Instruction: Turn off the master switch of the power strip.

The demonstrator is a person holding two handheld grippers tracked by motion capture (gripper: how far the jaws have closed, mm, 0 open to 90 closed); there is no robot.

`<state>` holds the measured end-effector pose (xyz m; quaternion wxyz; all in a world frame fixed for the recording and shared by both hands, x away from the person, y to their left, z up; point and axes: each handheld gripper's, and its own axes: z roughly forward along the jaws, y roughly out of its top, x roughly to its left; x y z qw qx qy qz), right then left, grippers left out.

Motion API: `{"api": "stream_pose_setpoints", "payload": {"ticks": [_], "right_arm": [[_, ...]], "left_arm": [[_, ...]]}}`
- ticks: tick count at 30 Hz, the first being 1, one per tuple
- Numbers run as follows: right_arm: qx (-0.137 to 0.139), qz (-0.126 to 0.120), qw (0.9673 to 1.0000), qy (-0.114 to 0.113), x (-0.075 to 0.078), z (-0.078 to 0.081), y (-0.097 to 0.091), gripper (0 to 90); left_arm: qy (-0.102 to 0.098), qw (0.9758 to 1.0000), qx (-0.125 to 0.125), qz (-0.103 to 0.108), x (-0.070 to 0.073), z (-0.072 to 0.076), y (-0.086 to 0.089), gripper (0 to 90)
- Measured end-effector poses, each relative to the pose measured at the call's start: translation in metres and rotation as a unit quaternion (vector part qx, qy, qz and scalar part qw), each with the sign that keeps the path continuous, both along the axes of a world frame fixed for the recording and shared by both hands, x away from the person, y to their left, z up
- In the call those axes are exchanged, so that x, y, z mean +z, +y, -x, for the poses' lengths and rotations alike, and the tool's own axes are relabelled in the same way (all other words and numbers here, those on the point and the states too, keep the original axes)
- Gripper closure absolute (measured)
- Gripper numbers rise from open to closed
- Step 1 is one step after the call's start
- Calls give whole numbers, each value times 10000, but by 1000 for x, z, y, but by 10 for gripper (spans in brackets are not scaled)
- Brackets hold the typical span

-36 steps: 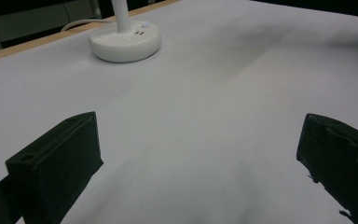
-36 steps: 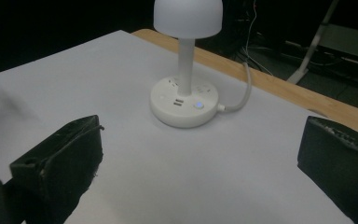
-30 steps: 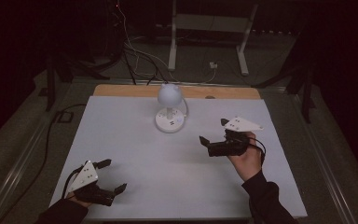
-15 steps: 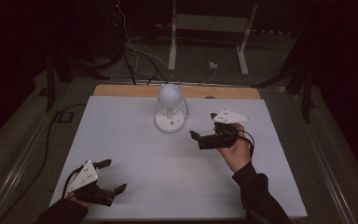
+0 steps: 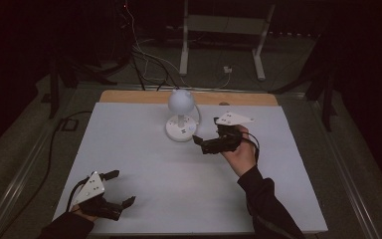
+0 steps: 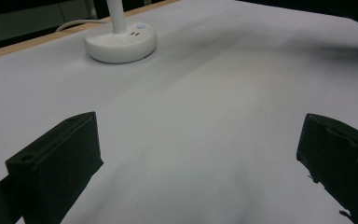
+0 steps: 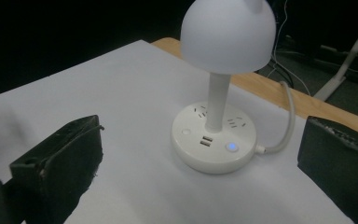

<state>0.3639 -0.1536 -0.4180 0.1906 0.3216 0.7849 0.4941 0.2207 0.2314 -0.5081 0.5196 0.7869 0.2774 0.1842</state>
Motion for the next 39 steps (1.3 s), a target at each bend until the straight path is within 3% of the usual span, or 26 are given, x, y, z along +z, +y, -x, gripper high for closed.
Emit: {"api": "stream_pose_setpoints", "payload": {"ticks": [7,18,23,30,33,35,39], "right_arm": [[42,146,9999,15,-11,-9,9,0],[112,61,9996,255,-28,-25,14,0],[87,34,9996,263,-35,-32,17,0],[-8,162,9996,232,-48,-39,21,0],[-71,205,9992,328,-52,-41,23,0],[-117,235,9986,460,-53,-43,23,47],[-281,246,9980,503,-57,-47,23,62]], "left_arm": [[6,10000,-5,20,0,0,0,3],[10,10000,-1,10,0,0,0,2],[18,10000,-4,5,0,0,0,3],[27,10000,-12,27,0,0,1,3],[28,10000,-13,26,0,0,0,2],[24,10000,-10,19,0,0,0,3],[26,10000,-8,19,0,0,0,2]]}}
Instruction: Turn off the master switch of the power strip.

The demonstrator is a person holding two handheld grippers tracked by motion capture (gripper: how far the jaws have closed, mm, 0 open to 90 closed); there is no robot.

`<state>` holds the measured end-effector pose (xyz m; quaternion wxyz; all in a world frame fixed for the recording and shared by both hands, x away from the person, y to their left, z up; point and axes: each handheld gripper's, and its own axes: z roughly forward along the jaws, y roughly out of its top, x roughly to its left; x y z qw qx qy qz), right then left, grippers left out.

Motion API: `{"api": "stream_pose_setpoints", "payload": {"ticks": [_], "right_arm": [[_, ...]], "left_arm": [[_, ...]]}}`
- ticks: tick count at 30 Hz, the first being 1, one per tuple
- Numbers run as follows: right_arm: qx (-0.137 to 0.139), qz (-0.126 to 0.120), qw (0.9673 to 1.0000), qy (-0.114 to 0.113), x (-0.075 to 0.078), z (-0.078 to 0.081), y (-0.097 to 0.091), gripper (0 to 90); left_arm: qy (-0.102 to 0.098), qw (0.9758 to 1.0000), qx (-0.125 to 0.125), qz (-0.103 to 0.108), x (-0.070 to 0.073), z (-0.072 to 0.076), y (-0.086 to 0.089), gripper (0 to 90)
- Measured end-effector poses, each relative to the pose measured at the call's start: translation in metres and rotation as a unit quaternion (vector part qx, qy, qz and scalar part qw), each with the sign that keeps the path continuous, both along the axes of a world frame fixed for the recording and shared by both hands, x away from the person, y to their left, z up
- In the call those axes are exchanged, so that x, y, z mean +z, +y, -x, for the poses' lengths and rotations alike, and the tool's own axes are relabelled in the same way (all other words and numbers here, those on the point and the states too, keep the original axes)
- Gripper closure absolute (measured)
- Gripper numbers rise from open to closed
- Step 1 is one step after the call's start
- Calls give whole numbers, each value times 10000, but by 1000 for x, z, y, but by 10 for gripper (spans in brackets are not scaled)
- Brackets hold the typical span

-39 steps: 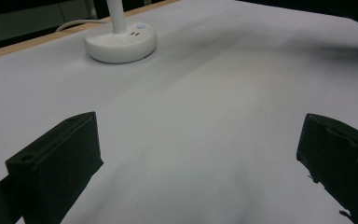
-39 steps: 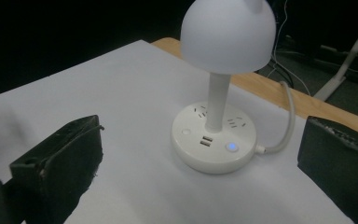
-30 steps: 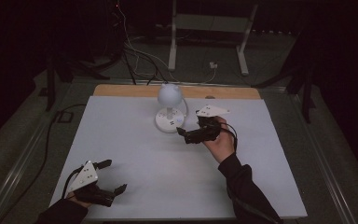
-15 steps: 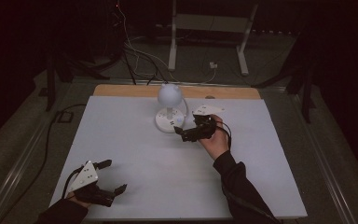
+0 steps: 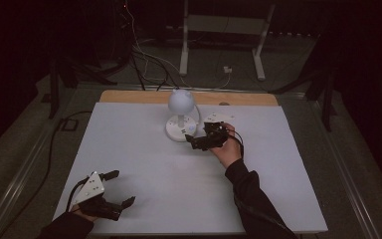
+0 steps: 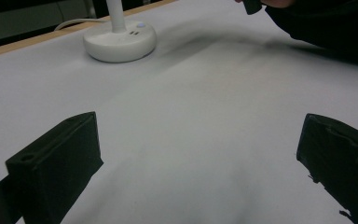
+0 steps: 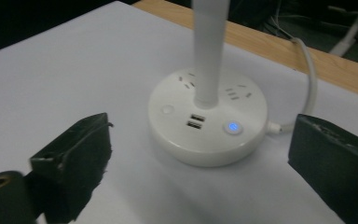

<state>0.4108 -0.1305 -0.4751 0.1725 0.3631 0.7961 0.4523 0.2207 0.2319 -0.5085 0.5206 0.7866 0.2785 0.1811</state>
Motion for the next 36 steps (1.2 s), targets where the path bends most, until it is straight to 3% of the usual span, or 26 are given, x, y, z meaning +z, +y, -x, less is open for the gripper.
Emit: {"api": "stream_pose_setpoints", "payload": {"ticks": [8,10,14,19,21,22,27,36], "right_arm": [[-379,-83,9992,6,-6,-5,4,77],[-467,4,9989,-16,-7,-4,5,167],[-683,-92,9976,-68,-5,-4,4,247],[-953,-36,9954,-102,-1,-4,3,494],[-1025,-29,9947,-94,0,-4,3,530],[-1086,-91,9940,-49,1,-5,1,611],[-1142,26,9934,-121,4,-5,2,719],[-1132,19,9935,-69,4,-7,7,900]], "left_arm": [[6,10000,-1,-16,0,0,0,2],[6,10000,-6,-14,0,0,0,3],[10,10000,0,-13,0,0,0,3],[6,10000,7,-10,0,0,0,2],[10,10000,1,-11,0,-1,0,3],[4,10000,8,-8,0,0,0,3],[10,10000,1,-3,-1,-1,0,3],[11,10000,4,8,-1,-1,0,3]]}}
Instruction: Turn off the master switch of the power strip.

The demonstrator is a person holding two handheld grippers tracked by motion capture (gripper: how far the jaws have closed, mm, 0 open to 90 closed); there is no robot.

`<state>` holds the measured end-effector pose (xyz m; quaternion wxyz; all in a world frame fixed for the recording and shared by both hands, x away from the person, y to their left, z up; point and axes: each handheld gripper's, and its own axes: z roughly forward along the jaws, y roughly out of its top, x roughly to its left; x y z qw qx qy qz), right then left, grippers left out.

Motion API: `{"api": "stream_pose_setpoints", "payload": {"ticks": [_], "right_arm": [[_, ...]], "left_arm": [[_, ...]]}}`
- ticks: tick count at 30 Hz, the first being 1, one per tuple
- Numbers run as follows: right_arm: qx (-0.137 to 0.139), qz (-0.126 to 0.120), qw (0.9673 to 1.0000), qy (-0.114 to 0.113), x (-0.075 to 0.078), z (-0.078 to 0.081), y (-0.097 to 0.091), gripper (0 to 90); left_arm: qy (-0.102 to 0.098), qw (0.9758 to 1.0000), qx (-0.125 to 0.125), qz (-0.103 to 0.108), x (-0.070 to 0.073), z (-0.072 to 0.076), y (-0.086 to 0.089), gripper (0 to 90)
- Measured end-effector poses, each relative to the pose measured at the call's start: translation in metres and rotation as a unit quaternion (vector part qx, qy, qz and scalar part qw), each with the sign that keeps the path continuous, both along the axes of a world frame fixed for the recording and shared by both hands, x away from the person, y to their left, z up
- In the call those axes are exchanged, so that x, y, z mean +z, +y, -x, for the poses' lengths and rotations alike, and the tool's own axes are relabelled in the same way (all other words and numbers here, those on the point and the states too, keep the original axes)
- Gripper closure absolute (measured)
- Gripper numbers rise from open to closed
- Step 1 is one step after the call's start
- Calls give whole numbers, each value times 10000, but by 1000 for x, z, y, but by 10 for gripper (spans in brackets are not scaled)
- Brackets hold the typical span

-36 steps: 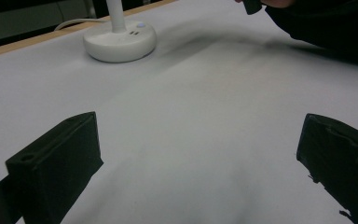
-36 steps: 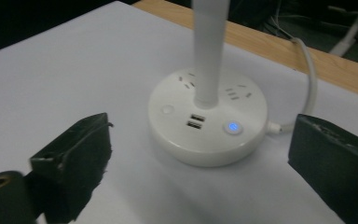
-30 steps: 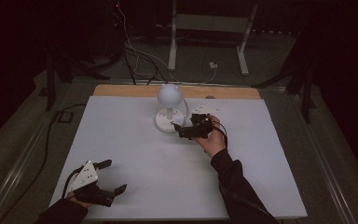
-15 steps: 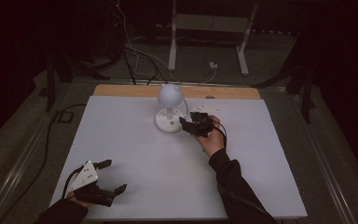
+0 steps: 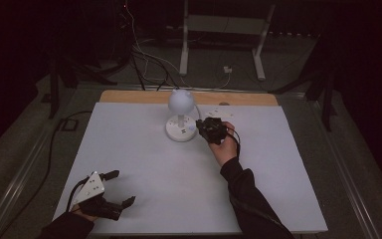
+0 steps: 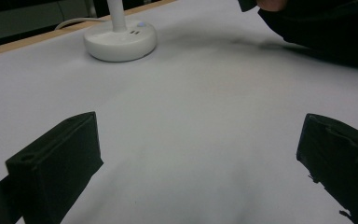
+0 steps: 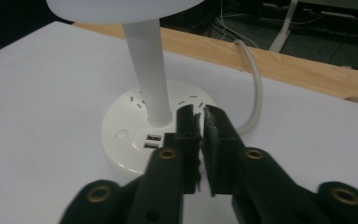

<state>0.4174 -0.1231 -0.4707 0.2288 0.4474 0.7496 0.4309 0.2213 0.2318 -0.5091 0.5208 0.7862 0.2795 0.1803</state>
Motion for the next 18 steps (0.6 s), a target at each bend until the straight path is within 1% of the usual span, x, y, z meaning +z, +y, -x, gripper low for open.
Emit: {"api": "stream_pose_setpoints", "payload": {"ticks": [4,9,14,18], "right_arm": [[-10,28,10000,52,-2,-2,3,900],[76,33,9999,113,-5,-5,8,900],[29,166,9998,83,-9,-9,12,900],[29,208,9997,104,-13,-14,15,900]], "left_arm": [[-3,10000,-1,-3,0,0,0,3],[0,10000,-3,-1,0,0,0,3],[-2,10000,-11,-12,0,0,0,3],[-6,10000,-16,-12,0,0,0,3]]}}
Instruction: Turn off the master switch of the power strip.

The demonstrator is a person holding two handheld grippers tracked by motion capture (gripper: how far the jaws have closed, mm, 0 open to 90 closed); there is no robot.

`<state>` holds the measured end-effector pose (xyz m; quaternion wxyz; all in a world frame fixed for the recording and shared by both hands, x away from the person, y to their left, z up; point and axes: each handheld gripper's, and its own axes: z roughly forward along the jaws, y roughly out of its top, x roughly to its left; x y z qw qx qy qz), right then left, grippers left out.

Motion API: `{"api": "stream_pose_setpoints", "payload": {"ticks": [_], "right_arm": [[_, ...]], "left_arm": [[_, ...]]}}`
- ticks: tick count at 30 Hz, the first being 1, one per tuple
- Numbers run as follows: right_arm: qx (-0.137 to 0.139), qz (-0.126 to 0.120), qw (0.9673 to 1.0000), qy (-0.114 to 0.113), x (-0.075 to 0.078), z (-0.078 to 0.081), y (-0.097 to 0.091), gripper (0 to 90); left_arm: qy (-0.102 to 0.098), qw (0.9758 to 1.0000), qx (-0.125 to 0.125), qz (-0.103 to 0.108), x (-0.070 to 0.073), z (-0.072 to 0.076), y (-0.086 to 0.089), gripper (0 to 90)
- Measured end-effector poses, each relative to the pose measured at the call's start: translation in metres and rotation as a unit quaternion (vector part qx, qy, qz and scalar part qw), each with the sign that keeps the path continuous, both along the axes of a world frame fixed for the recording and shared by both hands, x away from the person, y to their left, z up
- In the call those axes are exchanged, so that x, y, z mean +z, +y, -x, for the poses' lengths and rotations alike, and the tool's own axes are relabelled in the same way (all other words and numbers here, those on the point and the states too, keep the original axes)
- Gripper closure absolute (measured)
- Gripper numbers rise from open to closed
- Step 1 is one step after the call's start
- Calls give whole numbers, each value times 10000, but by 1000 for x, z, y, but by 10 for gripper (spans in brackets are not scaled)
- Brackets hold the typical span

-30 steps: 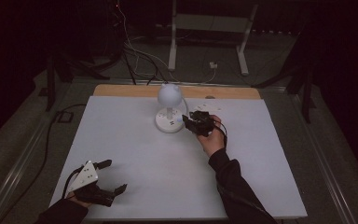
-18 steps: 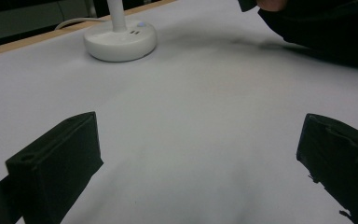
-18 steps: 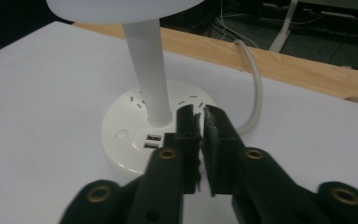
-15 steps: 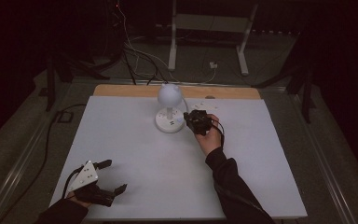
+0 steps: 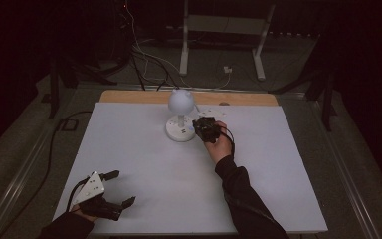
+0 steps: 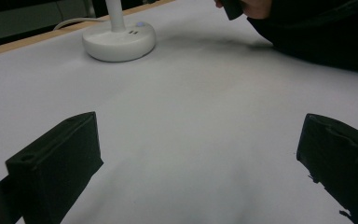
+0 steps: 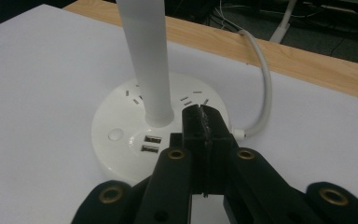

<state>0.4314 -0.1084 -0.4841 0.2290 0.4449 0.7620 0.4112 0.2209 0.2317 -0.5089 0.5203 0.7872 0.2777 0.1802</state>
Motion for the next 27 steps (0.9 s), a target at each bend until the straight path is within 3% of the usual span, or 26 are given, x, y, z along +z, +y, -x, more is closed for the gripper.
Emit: {"api": "stream_pose_setpoints", "payload": {"ticks": [5,10,27], "right_arm": [[-48,75,9999,67,-6,-6,3,900],[-137,-31,9997,209,-12,-11,4,900],[-157,-89,9994,305,-25,-22,9,900]], "left_arm": [[5,10000,-2,8,0,0,0,3],[4,10000,-2,12,0,0,0,3],[12,10000,-8,3,0,0,0,3]]}}
